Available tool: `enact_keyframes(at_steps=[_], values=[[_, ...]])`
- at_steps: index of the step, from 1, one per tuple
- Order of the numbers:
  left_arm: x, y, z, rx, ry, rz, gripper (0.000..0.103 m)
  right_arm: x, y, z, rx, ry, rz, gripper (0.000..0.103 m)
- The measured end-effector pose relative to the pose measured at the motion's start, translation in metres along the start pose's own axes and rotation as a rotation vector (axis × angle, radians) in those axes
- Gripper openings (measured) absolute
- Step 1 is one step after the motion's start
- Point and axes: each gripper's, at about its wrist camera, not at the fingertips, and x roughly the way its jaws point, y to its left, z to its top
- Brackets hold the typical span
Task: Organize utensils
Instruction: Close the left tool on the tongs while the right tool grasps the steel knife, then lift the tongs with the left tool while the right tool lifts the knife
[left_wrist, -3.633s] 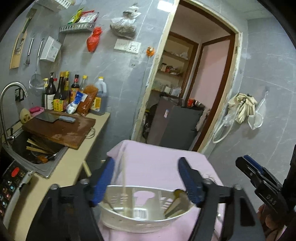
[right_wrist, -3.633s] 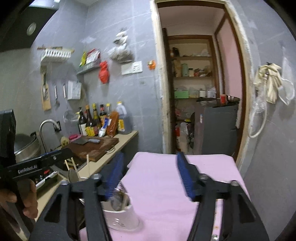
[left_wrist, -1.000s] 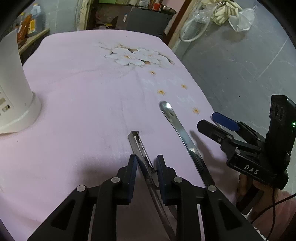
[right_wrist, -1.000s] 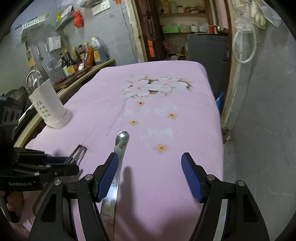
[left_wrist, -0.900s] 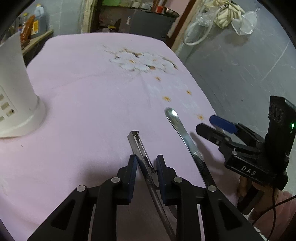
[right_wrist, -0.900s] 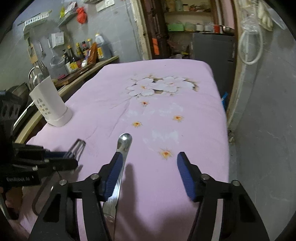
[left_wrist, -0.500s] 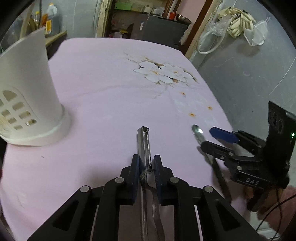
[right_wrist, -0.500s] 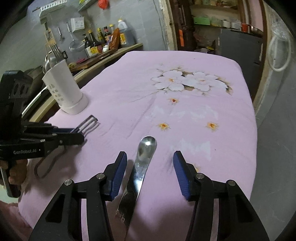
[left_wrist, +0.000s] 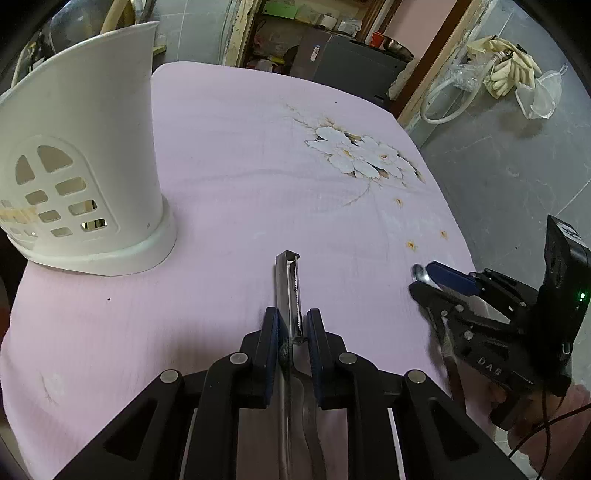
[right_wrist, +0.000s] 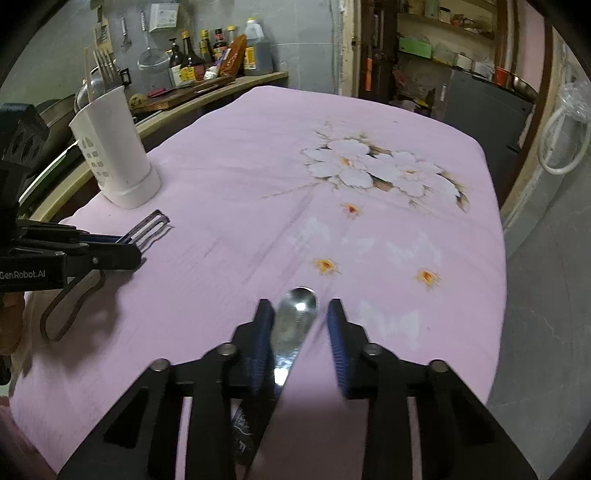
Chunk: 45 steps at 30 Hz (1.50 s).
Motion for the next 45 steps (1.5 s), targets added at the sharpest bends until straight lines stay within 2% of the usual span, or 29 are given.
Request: enact_keyframes(at_steps=[7,13,16,20,24,31,33,36,40,45], values=[[0.001,-0.006,0.002,0.028,0.001,0.001,0.015,-0.005,-0.007,-0.008,0.024,0.008,-0.051,0.022],[0.009,-0.015,0.01,0.068,0.024,0.006,0.015,-0.003,-0.02,-0.006,0.13,0.023,0.004,0.021],[0.013,-0.018,0.014,0.09,0.031,0.019,0.015,0.0,-0.019,-0.006,0.126,0.036,0.012,0.021],[0.015,-0.021,0.017,0.12,0.039,0.036,0.015,0.002,-0.01,-0.005,0.078,0.048,-0.026,0.021],[0.016,-0.023,0.018,0.143,0.035,0.055,0.015,0.003,-0.009,-0.003,0.112,0.051,-0.028,0.024],[0.012,-0.02,0.017,0.106,0.017,0.034,0.014,0.004,-0.013,-0.003,0.158,0.047,-0.03,0.019],[0.009,-0.02,0.017,0.091,0.009,0.015,0.014,0.0,-0.018,-0.004,0.199,0.031,-0.017,0.019],[-0.003,-0.024,0.015,0.092,-0.029,-0.007,0.014,-0.017,-0.023,-0.007,0.234,-0.039,-0.001,0.019],[-0.014,-0.027,0.015,0.092,-0.06,-0.032,0.014,-0.037,-0.023,-0.007,0.243,-0.119,0.008,0.019],[-0.024,-0.033,0.012,0.105,-0.088,-0.045,0.014,-0.05,-0.018,-0.007,0.233,-0.168,0.005,0.019]])
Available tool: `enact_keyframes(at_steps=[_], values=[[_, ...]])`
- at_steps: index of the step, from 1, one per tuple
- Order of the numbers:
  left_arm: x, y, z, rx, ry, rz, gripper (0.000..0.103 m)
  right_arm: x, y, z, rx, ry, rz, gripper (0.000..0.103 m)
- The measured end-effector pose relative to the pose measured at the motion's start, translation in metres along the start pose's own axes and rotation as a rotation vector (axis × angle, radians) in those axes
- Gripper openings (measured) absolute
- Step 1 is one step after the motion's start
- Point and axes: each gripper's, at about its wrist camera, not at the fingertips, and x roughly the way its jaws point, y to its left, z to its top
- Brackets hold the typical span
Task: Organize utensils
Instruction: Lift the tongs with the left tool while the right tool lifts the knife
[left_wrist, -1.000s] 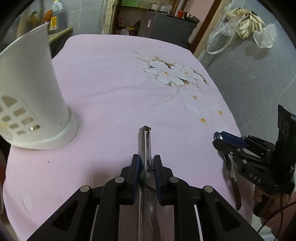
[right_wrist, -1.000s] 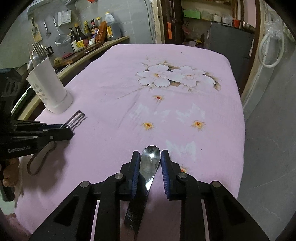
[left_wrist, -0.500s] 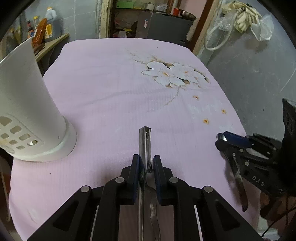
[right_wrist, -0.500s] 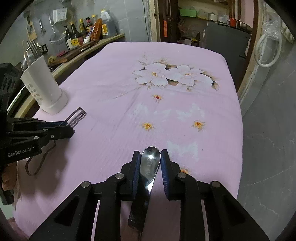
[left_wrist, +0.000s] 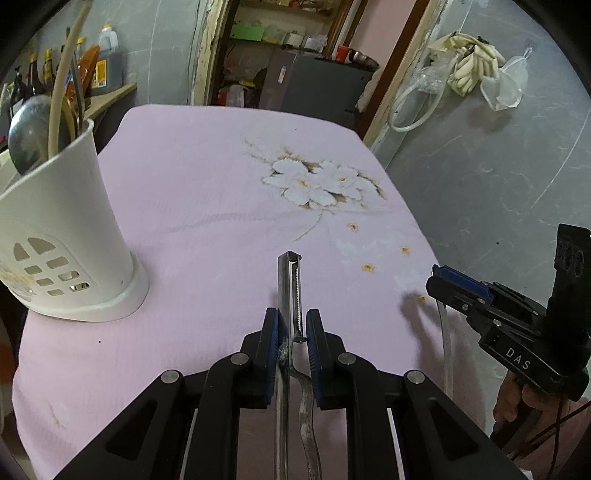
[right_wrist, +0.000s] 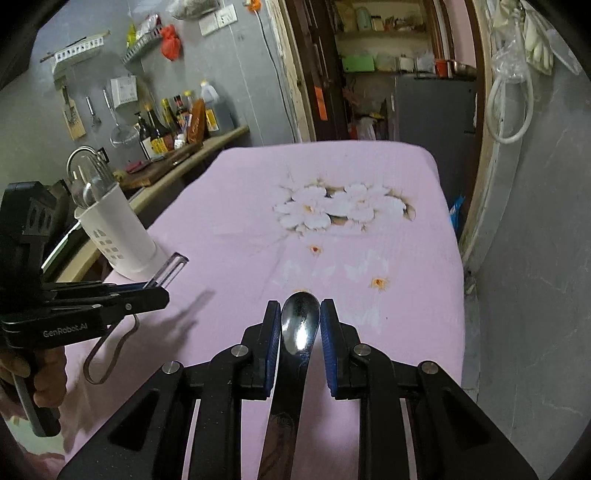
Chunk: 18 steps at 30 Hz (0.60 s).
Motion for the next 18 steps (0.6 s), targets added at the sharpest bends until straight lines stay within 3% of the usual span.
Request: enact_keyframes(at_steps=[5,10,15,18], values=[[-0.003,-0.003,0.001,0.014,-0.005,-0.007,0.014,0.01,0.006,-0.003,-0.008,0.037,-0.004,0.019],[-0.002,0.003,-0.001,-0.005,0.01,-0.013,0.014,0.035,0.007,-0.003,0.006,0.148,-0.052,0.019],[0.008,0.008,-0.006,-0.039,0.052,-0.008,0.014,0.048,-0.007,-0.007,0.126,0.209,0.018,0.02],[0.015,0.013,-0.011,-0.06,0.079,-0.006,0.014,0.047,-0.011,-0.012,0.132,0.212,0.043,0.02]])
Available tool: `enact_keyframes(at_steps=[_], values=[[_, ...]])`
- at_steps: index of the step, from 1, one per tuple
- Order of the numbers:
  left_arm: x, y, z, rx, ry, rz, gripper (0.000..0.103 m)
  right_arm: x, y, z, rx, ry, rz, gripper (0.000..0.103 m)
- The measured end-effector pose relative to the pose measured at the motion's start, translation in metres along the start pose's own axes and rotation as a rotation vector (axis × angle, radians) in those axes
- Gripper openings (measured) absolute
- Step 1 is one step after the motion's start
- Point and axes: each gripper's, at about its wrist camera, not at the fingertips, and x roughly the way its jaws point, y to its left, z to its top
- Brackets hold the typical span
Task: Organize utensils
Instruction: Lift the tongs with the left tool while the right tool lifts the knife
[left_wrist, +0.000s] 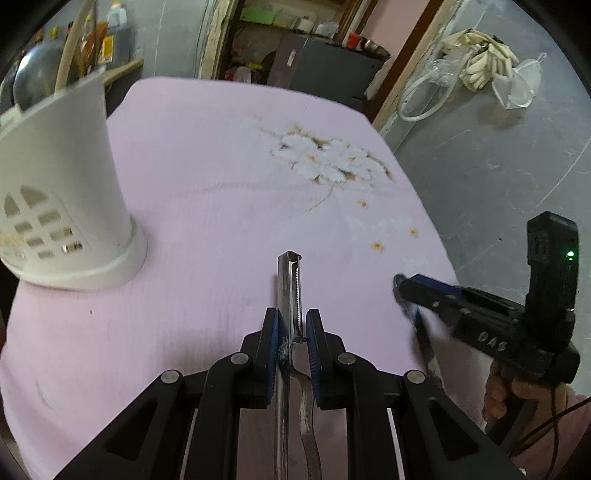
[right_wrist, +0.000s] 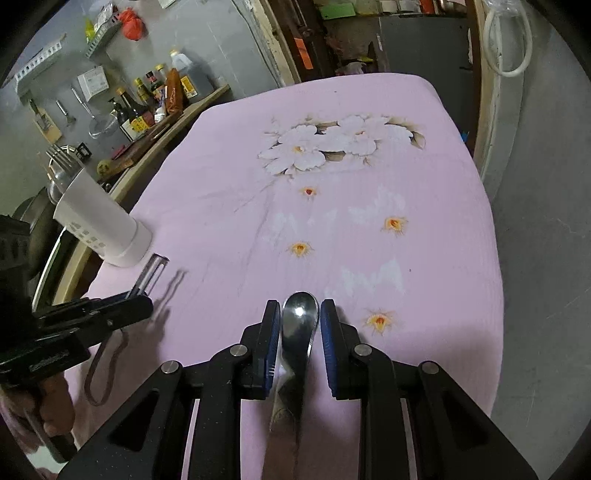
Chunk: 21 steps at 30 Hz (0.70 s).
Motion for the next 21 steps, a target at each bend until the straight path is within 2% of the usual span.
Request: enact_keyframes(at_steps=[4,9,11,15,21], values=[[0.007,0.007,-0.007,-0.029,0.026,-0.009,0.014,0.006,-0.003,-0.003,0.001,0.025,0.04,0.02],[0.01,0.004,-0.007,-0.005,0.026,-0.005,0.014,0.013,-0.005,0.0,0.046,0.035,0.088,0.02],[0.01,0.003,-0.006,-0.008,0.025,-0.008,0.014,0.016,0.0,0.001,0.033,0.041,0.069,0.019],[0.011,0.005,-0.007,-0.013,0.027,-0.017,0.014,0.018,0.016,0.004,-0.049,0.067,-0.052,0.005],[0.009,0.006,-0.005,-0.006,0.033,-0.021,0.014,0.008,0.023,0.008,-0.009,0.025,-0.025,0.001]])
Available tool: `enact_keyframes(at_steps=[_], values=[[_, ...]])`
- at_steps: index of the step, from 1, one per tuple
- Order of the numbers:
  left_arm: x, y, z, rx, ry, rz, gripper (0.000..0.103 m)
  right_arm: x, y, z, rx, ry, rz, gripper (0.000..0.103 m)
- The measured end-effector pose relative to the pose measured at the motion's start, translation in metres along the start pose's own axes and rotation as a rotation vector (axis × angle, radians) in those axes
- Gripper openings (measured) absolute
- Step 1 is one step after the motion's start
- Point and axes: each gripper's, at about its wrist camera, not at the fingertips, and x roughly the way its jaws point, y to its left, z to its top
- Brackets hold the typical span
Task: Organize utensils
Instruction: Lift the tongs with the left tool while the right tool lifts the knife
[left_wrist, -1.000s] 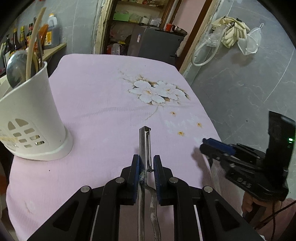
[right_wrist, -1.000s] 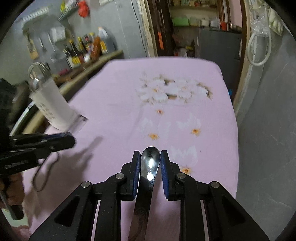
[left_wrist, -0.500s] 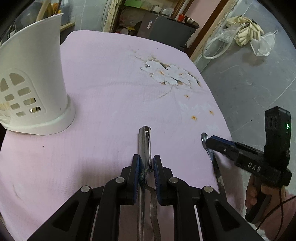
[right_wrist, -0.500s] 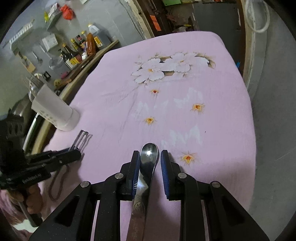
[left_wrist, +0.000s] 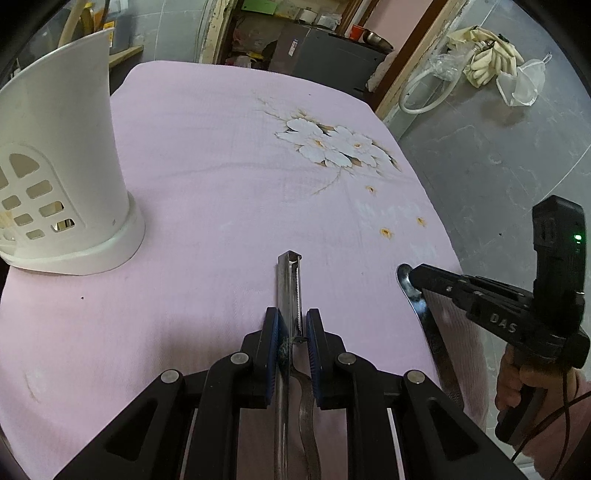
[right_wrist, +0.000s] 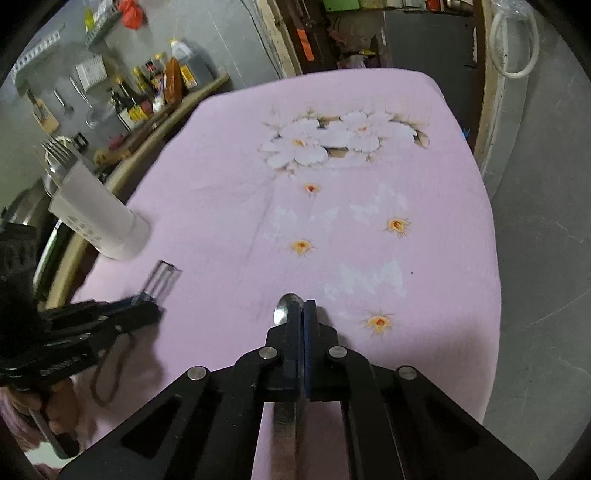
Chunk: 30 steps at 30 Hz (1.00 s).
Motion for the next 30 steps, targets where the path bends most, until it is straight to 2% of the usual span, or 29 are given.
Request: enact_keyframes(at_steps=[5,18,27,30], values=[[-0.001,0.001,-0.001,0.0,0.0,-0.002,0.014,-0.01,0.009,-0.003,-0.023,-0.002,0.026,0.001],[-0.001,0.002,-0.002,0.0,-0.004,-0.015,0.014,-0.015,0.046,-0.026,-0.19,0.056,0.001,0.001],[-0.004,0.008,-0.003,-0.005,-0.007,-0.016,0.014,-0.011,0.051,-0.033,-0.212,0.113,0.018,0.002],[-0.006,0.012,-0.003,-0.012,-0.008,-0.019,0.014,-0.013,0.045,-0.035,-0.188,0.136,0.063,0.002]])
